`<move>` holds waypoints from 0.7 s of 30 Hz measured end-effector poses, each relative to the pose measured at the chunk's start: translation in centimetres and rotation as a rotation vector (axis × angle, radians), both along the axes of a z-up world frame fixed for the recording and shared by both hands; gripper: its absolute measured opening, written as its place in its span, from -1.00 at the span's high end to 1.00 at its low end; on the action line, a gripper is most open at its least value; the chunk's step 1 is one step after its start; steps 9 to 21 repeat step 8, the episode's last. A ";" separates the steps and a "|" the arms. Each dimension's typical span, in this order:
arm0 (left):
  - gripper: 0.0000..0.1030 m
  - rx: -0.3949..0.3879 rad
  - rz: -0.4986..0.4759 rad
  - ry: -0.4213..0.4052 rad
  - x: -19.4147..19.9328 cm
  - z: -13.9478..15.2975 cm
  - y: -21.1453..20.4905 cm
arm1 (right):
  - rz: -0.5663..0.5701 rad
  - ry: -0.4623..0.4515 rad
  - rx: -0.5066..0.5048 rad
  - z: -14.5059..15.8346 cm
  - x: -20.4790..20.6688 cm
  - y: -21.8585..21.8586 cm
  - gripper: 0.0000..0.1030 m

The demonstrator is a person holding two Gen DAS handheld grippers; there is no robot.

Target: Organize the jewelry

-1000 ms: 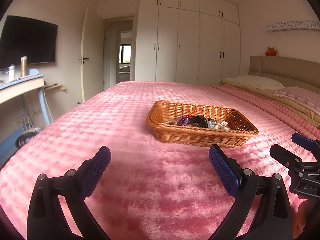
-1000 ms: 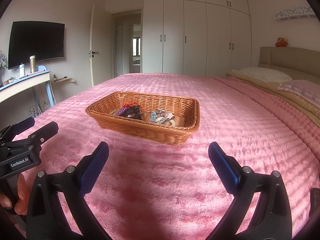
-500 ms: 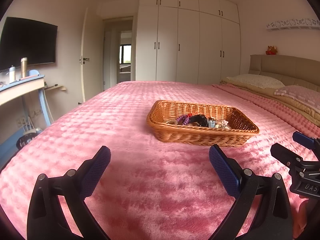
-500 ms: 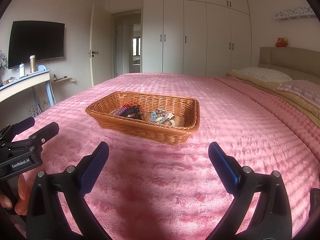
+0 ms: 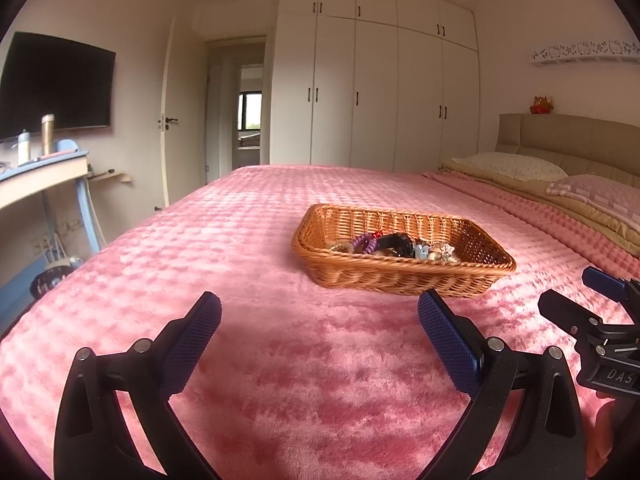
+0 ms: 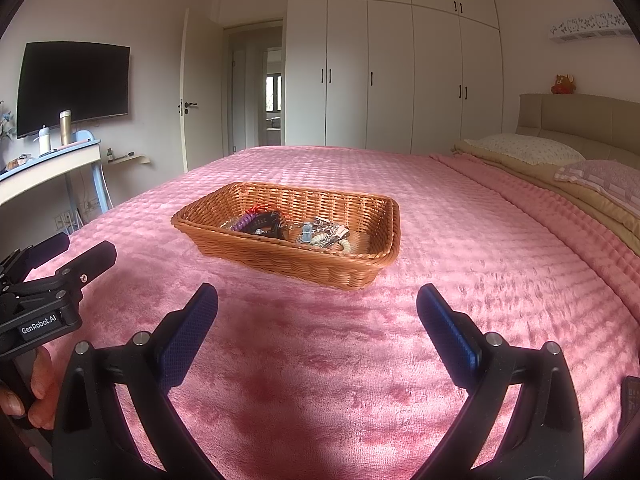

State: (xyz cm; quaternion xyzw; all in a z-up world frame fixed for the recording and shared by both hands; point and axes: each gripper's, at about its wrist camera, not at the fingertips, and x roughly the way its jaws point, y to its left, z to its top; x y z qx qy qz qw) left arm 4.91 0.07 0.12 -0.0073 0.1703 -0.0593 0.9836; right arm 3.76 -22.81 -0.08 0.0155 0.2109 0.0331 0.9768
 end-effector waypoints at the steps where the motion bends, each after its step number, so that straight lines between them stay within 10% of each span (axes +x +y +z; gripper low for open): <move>1: -0.86 0.002 0.001 0.005 0.0 0.0 0.0 | 0.000 0.000 0.000 0.0 0.0 0.0 -0.85; 21: -0.86 0.007 0.009 0.045 0.5 -0.1 0.1 | 0.000 0.000 0.000 0.0 0.0 0.0 -0.85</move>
